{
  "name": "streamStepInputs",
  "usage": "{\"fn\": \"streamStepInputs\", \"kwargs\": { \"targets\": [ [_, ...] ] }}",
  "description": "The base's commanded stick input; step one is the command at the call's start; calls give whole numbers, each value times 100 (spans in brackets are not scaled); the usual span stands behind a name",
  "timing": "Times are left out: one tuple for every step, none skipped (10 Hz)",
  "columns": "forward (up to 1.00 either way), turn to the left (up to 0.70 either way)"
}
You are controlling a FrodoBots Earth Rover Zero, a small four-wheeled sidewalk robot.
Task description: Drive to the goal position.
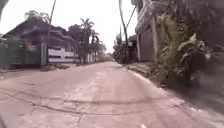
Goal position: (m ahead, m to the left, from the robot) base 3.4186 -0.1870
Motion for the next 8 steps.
{"fn": "streamStepInputs", "kwargs": {
  "targets": [
    [100,-26],
    [100,-34],
    [100,-37],
    [100,-28],
    [100,-18],
    [100,-9],
    [100,0],
    [100,0]
  ]
}}
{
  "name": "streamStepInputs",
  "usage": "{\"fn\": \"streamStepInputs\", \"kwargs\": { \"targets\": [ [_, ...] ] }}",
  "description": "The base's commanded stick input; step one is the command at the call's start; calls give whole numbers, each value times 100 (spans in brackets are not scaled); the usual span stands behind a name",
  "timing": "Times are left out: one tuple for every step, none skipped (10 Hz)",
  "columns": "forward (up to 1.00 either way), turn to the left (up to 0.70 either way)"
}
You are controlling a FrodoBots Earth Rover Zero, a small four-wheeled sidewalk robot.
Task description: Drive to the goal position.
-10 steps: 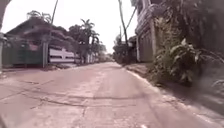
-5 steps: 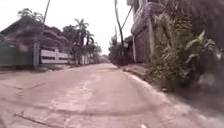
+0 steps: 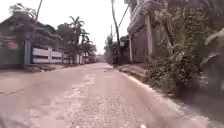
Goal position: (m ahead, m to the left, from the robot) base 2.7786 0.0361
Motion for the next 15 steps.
{"fn": "streamStepInputs", "kwargs": {
  "targets": [
    [100,0],
    [100,0],
    [100,0],
    [100,0],
    [100,0],
    [100,0],
    [100,0],
    [100,0],
    [100,0],
    [100,1],
    [100,8],
    [100,18],
    [100,27],
    [100,37],
    [100,37]
  ]
}}
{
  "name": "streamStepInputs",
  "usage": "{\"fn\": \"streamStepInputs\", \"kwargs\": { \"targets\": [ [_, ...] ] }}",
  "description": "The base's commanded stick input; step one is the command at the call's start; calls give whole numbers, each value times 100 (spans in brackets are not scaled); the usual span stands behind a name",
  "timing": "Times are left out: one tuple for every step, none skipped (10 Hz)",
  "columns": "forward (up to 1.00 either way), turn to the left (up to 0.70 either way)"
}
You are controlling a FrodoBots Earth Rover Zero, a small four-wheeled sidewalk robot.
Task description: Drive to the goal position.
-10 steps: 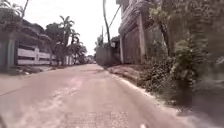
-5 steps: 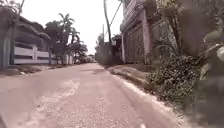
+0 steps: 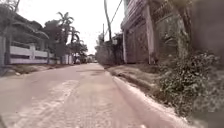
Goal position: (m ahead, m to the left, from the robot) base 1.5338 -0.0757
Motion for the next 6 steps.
{"fn": "streamStepInputs", "kwargs": {
  "targets": [
    [100,31],
    [100,26],
    [100,21],
    [100,16],
    [100,10],
    [100,5]
  ]
}}
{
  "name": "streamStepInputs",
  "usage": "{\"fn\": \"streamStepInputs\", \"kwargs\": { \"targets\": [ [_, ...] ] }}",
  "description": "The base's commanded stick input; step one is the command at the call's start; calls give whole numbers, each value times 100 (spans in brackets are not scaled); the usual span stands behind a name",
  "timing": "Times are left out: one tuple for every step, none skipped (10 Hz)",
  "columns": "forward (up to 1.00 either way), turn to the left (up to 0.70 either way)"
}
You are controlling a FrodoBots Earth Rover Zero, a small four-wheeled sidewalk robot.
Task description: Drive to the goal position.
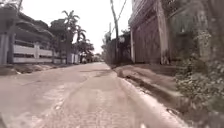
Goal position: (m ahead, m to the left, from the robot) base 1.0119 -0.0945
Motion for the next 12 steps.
{"fn": "streamStepInputs", "kwargs": {
  "targets": [
    [100,0],
    [100,2],
    [100,3],
    [100,4],
    [100,3],
    [100,2],
    [100,1],
    [100,0],
    [100,0],
    [100,0],
    [69,0],
    [0,0]
  ]
}}
